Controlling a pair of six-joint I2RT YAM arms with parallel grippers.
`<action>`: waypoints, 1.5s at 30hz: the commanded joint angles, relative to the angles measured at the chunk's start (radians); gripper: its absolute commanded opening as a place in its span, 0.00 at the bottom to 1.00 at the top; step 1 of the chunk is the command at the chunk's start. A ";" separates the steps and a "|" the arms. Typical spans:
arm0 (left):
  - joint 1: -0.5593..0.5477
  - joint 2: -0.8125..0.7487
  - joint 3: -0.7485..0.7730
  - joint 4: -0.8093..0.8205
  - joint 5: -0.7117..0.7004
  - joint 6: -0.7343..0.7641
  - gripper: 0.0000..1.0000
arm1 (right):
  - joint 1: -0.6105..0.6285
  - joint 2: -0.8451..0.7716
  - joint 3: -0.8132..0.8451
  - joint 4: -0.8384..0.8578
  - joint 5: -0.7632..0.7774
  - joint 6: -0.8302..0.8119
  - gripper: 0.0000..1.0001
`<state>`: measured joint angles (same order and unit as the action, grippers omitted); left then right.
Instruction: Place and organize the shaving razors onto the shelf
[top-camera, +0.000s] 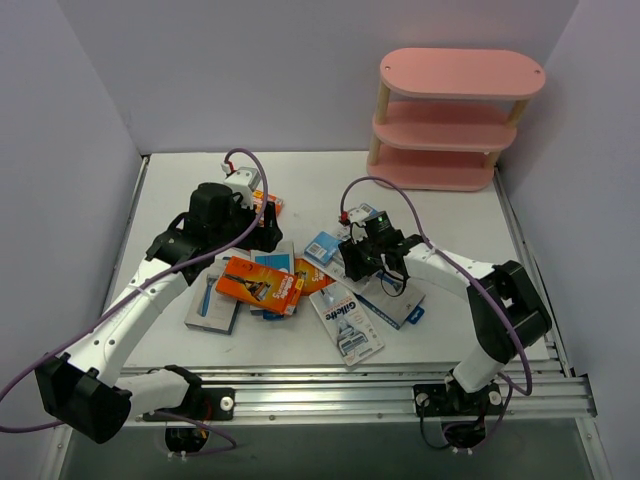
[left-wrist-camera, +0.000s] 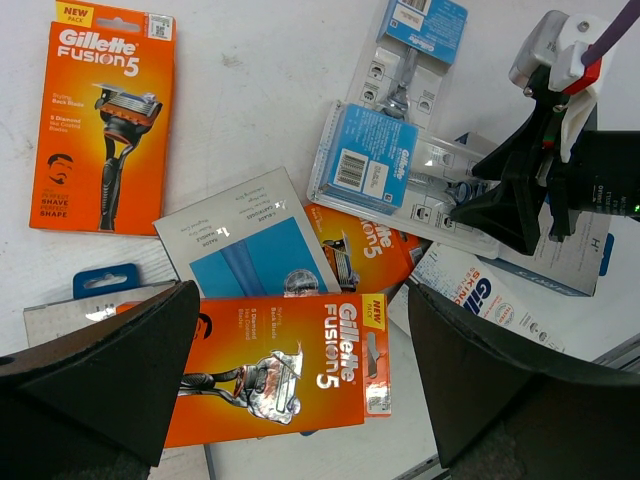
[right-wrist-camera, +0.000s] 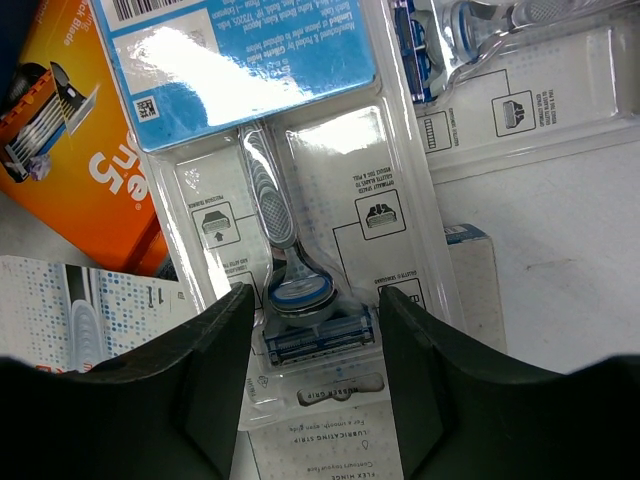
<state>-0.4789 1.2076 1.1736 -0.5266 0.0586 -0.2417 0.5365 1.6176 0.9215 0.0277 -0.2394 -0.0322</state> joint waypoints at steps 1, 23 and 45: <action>-0.006 0.001 0.017 0.019 0.014 0.012 0.94 | 0.002 0.021 0.007 -0.083 0.029 -0.006 0.43; -0.006 0.010 0.021 0.010 0.014 0.013 0.94 | 0.013 -0.068 -0.044 0.026 0.195 0.364 0.12; -0.006 0.024 0.027 0.004 0.027 0.010 0.94 | 0.039 -0.148 -0.013 -0.057 0.310 0.466 0.41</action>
<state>-0.4789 1.2289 1.1736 -0.5316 0.0681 -0.2417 0.5659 1.5333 0.8921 -0.0338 0.0708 0.4412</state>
